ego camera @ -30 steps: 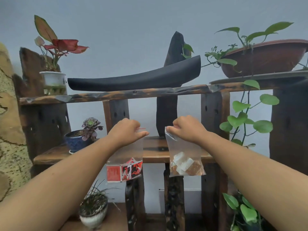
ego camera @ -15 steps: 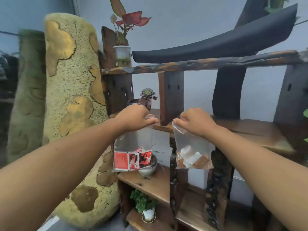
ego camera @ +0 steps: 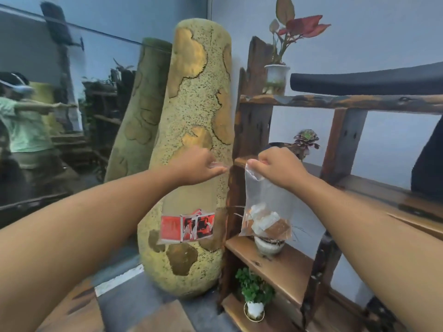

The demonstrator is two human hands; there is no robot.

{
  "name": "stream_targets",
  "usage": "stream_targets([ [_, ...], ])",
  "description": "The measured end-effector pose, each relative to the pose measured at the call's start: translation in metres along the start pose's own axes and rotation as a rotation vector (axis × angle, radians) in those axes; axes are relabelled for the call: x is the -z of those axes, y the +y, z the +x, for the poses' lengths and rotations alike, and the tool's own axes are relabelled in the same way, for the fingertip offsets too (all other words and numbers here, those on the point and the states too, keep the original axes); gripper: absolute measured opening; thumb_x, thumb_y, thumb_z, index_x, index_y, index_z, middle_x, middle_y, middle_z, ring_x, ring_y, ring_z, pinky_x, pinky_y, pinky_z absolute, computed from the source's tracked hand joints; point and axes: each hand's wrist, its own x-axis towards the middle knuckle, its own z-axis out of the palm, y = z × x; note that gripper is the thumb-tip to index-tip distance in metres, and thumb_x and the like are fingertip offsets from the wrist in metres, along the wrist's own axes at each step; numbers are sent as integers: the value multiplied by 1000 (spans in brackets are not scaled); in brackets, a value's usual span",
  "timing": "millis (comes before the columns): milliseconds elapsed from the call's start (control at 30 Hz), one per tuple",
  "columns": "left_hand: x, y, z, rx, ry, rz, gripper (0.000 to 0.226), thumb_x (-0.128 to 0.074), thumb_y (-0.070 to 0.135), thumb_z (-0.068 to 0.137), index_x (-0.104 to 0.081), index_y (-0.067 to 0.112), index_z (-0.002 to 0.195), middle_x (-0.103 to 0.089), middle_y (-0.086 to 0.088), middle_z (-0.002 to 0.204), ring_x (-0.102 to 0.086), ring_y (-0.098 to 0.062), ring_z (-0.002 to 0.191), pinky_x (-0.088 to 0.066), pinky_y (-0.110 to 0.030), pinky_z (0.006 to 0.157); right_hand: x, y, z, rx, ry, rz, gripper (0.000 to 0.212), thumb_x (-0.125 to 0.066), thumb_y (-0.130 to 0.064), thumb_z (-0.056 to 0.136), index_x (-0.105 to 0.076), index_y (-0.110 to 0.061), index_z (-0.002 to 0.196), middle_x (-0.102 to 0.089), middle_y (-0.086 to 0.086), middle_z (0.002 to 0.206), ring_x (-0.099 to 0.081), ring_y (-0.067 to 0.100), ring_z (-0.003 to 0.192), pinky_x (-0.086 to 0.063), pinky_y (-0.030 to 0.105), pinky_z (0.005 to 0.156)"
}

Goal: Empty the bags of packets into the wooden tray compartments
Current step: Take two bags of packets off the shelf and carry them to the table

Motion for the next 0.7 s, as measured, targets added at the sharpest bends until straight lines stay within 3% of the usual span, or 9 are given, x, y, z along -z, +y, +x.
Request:
stream_targets([
  [133,15,-57,-31,49,6,-5,57,-56,54,94,-44,13,55,-46,-5,52,-41,-23,48,-34,-33,50,-32,-59,33,84,-17,24,53,-55,-46,93,-43,-15,52,-42,1,48,-46,21,50,-28,31,49],
  [300,25,-125,-81,189,-29,15,61,-53,57,94,-51,7,59,-48,-5,52,-44,-22,50,-31,-32,49,-82,-137,67,216,-74,105,54,-52,-46,95,-41,-16,53,-40,1,48,-45,25,49,-33,34,50],
  [467,39,-197,-148,347,-34,13,60,-52,59,94,-50,13,55,-53,-5,53,-49,-21,50,-36,-32,51,-135,-223,94,348,-140,122,53,-52,-45,97,-40,-16,54,-40,4,51,-39,22,48,-29,34,51],
  [700,68,-283,-259,587,-36,99,62,-52,65,90,-52,13,54,-56,-5,55,-54,-23,56,-34,-34,51,-195,-348,108,508,-180,214,51,-52,-46,94,-51,-10,57,-50,4,54,-52,25,56,-29,33,48],
])
